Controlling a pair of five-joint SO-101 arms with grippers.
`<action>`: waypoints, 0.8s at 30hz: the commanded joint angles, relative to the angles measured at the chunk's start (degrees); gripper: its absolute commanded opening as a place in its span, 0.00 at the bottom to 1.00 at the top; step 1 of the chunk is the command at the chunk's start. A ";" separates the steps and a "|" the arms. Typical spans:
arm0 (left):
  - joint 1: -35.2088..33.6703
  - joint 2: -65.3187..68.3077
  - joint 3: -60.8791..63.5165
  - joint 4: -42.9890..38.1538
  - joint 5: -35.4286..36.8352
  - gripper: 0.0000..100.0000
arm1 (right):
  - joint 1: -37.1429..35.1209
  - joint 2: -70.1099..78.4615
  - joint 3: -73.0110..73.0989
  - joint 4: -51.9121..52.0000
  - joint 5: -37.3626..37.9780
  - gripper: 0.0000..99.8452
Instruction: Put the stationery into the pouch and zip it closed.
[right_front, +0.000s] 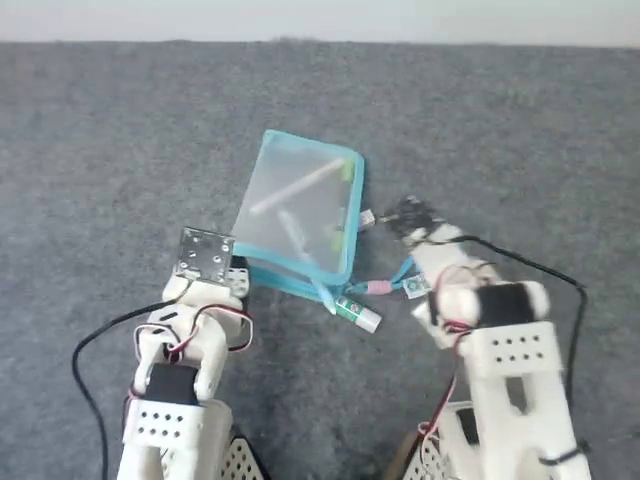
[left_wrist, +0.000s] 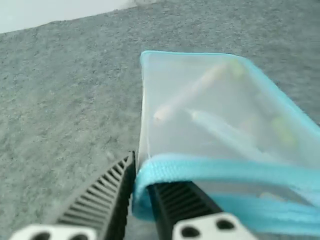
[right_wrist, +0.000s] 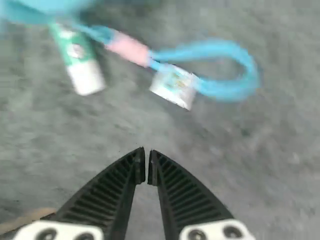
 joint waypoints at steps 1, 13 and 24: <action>-1.32 0.26 -3.91 -1.76 1.41 0.01 | 6.20 -2.07 -2.11 0.40 1.76 0.01; 4.84 0.44 -2.42 -1.58 1.14 0.01 | -20.62 -2.15 -2.20 -2.24 -14.24 0.01; 6.68 0.53 -1.89 -1.76 1.14 0.01 | -26.77 -2.68 -5.27 -6.55 -16.09 0.22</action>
